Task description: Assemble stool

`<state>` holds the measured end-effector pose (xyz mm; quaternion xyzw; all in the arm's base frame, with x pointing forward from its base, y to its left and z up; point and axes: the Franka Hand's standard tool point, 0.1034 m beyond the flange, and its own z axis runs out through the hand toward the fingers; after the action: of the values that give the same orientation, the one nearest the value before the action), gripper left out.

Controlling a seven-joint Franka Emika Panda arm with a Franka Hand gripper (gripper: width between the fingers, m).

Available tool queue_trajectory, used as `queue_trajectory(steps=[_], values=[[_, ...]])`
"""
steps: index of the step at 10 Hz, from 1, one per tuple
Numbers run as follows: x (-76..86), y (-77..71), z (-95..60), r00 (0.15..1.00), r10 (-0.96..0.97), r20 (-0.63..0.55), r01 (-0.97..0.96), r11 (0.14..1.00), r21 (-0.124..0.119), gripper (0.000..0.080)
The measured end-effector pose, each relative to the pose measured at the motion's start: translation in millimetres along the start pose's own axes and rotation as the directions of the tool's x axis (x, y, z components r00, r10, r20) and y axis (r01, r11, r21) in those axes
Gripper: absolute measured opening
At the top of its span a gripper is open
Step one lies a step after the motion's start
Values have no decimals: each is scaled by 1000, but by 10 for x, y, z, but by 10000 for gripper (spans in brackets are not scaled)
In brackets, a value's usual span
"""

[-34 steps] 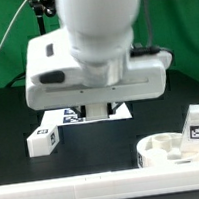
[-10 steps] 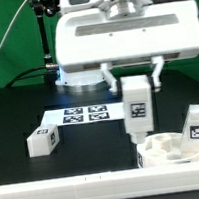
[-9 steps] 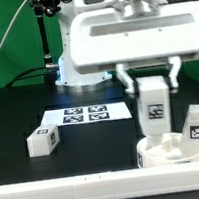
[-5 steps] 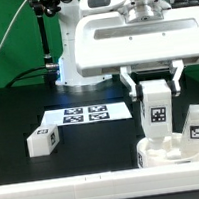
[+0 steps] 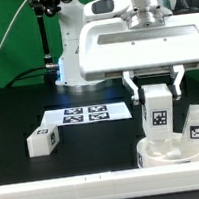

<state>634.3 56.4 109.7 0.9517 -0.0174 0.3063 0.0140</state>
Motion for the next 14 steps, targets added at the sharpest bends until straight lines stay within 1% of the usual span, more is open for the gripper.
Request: queue_trajectory(steps=[4,6,10,14], values=[[-12,-1,9,1000,0,2,0,1000,0,338],[-98,-9,64,1000,-8,-4,8,1000,-5,338],[-129,7,90,1000,-9,1,9,1000,-8,338],[-155,-19,112,1000,-18,-23,18,1000,-11,338]])
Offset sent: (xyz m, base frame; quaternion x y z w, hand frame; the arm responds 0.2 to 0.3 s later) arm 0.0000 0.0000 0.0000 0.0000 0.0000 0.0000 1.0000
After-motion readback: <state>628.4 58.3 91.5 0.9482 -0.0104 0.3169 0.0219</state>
